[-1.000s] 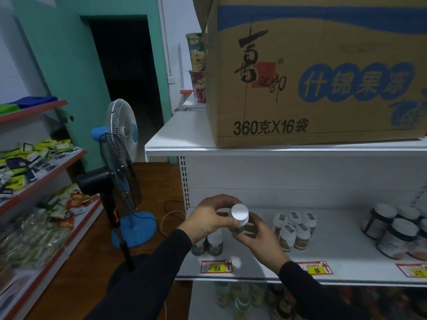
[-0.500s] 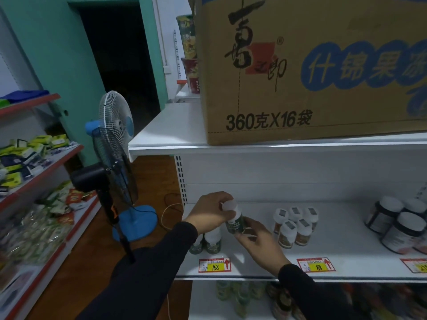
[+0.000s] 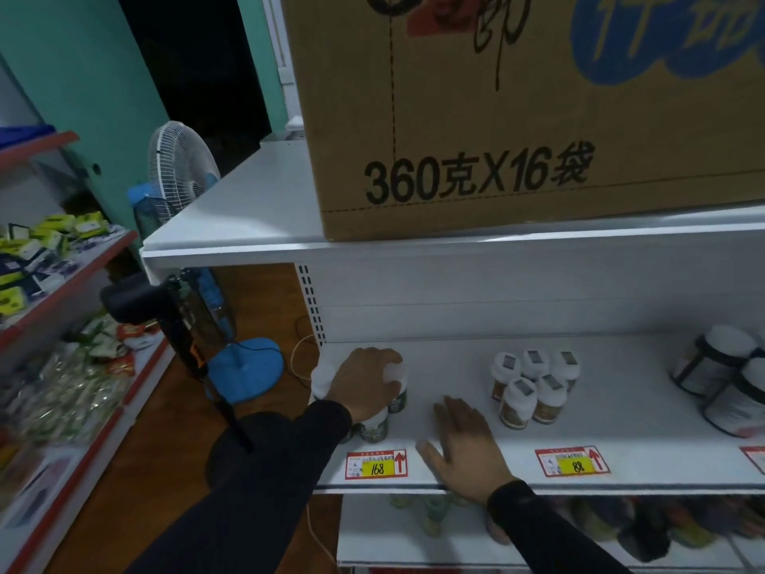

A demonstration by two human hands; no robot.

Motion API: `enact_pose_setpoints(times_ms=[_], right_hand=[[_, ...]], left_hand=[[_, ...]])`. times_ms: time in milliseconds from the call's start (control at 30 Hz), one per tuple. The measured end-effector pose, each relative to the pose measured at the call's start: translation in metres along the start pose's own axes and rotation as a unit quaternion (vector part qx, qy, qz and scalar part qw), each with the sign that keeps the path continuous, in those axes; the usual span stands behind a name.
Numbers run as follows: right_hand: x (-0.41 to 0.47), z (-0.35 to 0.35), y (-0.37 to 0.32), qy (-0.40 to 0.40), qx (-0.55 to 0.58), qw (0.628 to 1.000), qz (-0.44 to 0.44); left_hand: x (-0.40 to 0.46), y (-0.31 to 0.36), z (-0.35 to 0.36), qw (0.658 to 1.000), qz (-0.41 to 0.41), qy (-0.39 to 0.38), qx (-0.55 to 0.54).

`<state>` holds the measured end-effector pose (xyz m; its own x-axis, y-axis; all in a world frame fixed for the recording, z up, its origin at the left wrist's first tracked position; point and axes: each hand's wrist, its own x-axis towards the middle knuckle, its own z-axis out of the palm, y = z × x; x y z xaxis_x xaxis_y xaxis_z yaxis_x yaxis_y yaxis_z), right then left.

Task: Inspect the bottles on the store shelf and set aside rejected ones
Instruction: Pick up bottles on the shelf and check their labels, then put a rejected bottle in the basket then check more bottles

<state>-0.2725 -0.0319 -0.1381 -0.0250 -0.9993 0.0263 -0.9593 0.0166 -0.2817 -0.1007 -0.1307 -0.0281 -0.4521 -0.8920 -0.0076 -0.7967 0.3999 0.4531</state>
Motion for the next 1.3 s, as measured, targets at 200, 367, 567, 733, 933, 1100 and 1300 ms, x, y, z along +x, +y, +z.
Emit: enact_pose_setpoints(times_ms=[200,367,567,733,933,1100,1300], right_hand=[[-0.001,0.004,0.0,-0.046,-0.024,0.998,0.03],[0.0,0.003,0.001,-0.065,-0.04,0.996,0.039],[0.006,-0.002,0.001,-0.058,-0.012,0.998,0.005],[0.003,-0.035,-0.005,-0.02,0.09,0.996,0.001],[-0.011,-0.09,-0.002,0.096,0.136,0.986,-0.029],[-0.03,-0.13,0.026,0.184,0.12,0.975,-0.036],[-0.056,-0.154,0.07,0.242,0.087,0.966,-0.011]], left_hand=[[0.0,-0.003,0.007,0.999,-0.018,0.012,0.031],[0.0,0.0,0.008,0.998,-0.018,0.013,0.064],[-0.005,0.003,0.003,0.998,-0.015,-0.006,0.057],[-0.012,0.012,-0.007,0.999,-0.002,0.029,-0.016],[-0.027,0.038,-0.01,0.985,0.019,0.121,-0.122],[-0.038,0.067,0.002,0.969,0.035,0.186,-0.157],[-0.039,0.104,0.024,0.969,0.053,0.185,-0.152]])
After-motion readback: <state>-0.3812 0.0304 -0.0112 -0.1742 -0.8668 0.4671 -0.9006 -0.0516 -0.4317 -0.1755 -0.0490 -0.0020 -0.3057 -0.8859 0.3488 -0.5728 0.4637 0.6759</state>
